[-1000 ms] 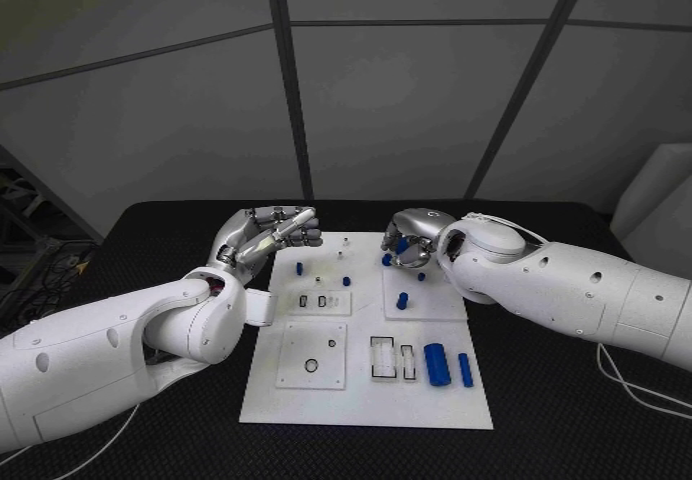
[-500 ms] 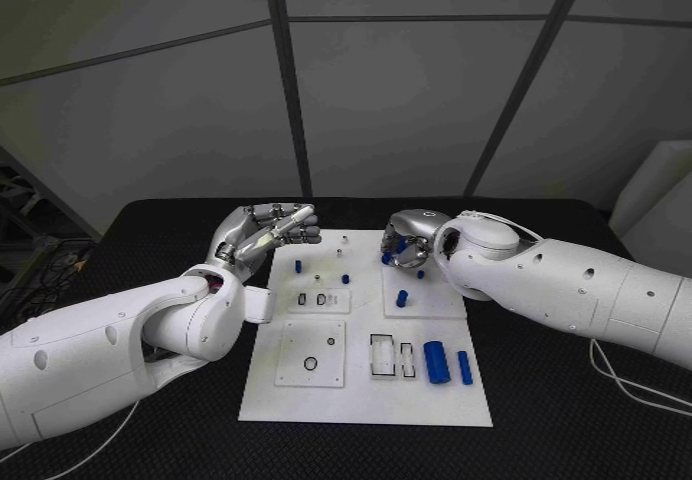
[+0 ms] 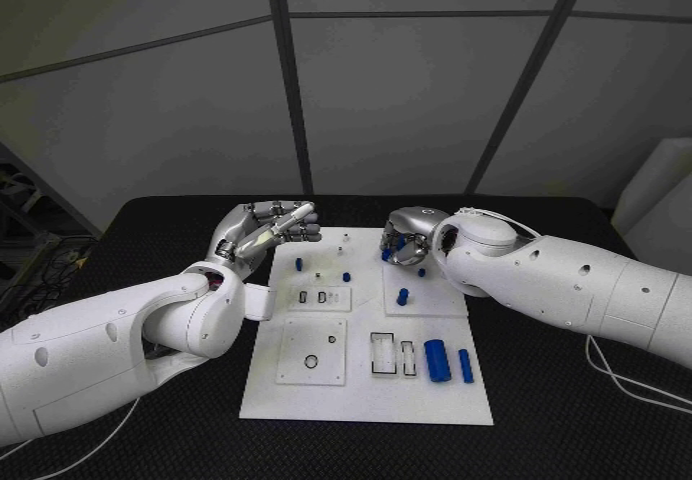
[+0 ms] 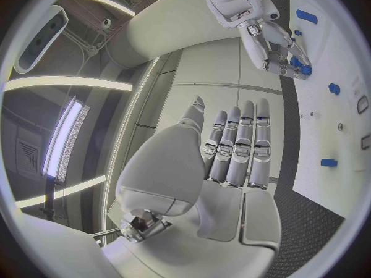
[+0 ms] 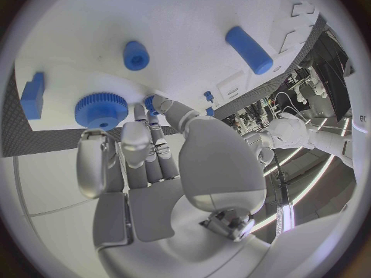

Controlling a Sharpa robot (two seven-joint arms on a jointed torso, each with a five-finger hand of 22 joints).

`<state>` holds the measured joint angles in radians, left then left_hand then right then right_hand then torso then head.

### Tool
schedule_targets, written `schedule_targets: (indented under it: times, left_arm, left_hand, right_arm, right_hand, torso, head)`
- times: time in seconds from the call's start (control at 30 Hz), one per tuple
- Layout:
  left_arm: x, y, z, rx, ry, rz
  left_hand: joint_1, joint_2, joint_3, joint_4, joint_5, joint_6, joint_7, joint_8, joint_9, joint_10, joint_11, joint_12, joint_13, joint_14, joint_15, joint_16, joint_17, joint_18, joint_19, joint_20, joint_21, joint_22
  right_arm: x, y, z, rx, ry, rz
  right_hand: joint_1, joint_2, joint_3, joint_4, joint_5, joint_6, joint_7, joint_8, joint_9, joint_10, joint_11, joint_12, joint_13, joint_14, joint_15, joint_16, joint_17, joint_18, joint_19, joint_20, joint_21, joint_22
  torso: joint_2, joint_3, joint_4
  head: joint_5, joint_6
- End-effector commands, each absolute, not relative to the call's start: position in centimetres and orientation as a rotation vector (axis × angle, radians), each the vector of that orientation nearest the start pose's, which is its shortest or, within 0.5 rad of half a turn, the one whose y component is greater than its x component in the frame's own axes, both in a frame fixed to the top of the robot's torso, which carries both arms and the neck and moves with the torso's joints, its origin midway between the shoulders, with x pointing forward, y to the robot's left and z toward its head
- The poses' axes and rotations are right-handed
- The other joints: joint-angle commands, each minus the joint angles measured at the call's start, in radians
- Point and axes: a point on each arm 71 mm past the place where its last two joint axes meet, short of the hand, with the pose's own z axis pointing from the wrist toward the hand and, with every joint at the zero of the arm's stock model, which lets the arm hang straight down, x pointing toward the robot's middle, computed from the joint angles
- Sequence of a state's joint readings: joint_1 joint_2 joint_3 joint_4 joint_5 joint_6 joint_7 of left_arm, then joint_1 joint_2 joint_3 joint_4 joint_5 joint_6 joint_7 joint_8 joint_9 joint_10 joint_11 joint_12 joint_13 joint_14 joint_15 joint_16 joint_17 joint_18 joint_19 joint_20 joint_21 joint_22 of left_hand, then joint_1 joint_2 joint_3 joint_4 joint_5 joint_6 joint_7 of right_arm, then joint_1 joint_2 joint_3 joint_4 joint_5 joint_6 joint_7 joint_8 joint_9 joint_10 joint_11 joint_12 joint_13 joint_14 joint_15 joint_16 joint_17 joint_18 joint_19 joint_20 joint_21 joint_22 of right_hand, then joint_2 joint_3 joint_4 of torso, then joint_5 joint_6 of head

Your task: Assemble the parts on the task board

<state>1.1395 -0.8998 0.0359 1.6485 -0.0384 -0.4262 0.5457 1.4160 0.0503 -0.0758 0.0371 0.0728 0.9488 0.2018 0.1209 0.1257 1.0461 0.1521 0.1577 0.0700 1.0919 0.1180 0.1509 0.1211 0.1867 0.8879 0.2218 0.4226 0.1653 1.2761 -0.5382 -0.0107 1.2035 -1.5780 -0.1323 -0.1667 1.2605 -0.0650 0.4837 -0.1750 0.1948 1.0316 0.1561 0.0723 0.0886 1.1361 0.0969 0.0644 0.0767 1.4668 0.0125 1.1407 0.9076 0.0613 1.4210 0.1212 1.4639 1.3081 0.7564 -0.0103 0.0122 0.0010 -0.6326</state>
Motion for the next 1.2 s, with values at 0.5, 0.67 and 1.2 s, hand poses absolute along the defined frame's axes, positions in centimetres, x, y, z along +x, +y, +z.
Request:
schedule_targets:
  times: [0.5, 0.67, 1.2]
  left_arm:
    - [46.7, 20.9, -15.5, -1.019, 1.224, -1.609]
    - [46.8, 21.1, -15.5, -1.021, 1.222, -1.604]
    - [46.9, 21.1, -15.5, -1.031, 1.219, -1.606]
  left_hand:
    - [-0.014, -0.001, -0.008, 0.001, -0.004, 0.004, 0.006, -0.007, -0.001, 0.001, 0.006, -0.006, -0.002, -0.008, 0.002, -0.007, 0.001, -0.007, 0.002, 0.002, 0.005, -0.001]
    - [-0.014, -0.001, -0.008, 0.001, -0.004, 0.004, 0.006, -0.007, -0.001, 0.001, 0.006, -0.006, -0.002, -0.008, 0.002, -0.007, 0.001, -0.007, 0.002, 0.002, 0.005, -0.001]
    - [-0.015, 0.003, -0.009, 0.001, -0.006, 0.004, 0.006, -0.008, -0.001, 0.001, 0.006, -0.008, -0.001, -0.008, 0.003, -0.009, 0.001, -0.007, 0.002, 0.003, 0.005, -0.002]
  right_arm:
    - [55.1, -13.1, -15.2, -0.271, 1.58, 0.515]
    - [55.0, -12.9, -14.7, -0.244, 1.522, 0.534]
    - [56.7, -10.6, -13.7, -0.212, 1.447, 0.546]
  right_hand:
    - [0.013, 0.027, 0.014, 0.016, -0.001, 0.069, -0.021, 0.018, 0.021, 0.084, -0.025, 0.007, 0.017, 0.004, -0.025, 0.033, 0.018, -0.022, 0.04, -0.02, 0.033, 0.072]
    - [0.012, 0.027, 0.012, 0.018, -0.001, 0.073, -0.022, 0.019, 0.023, 0.087, -0.026, 0.006, 0.018, 0.004, -0.026, 0.035, 0.02, -0.024, 0.045, -0.022, 0.036, 0.08]
    - [-0.007, 0.022, -0.005, 0.042, -0.052, 0.073, -0.025, 0.009, 0.029, 0.084, -0.027, -0.003, 0.019, 0.002, -0.027, 0.038, 0.015, -0.023, 0.042, -0.024, 0.035, 0.076]
  torso:
    - [0.001, -0.0002, 0.0004]
    - [0.002, -0.0013, 0.0008]
    - [0.006, -0.0004, 0.0047]
  head:
    - [0.01, 0.002]
    - [0.009, 0.006]
    - [0.008, 0.026]
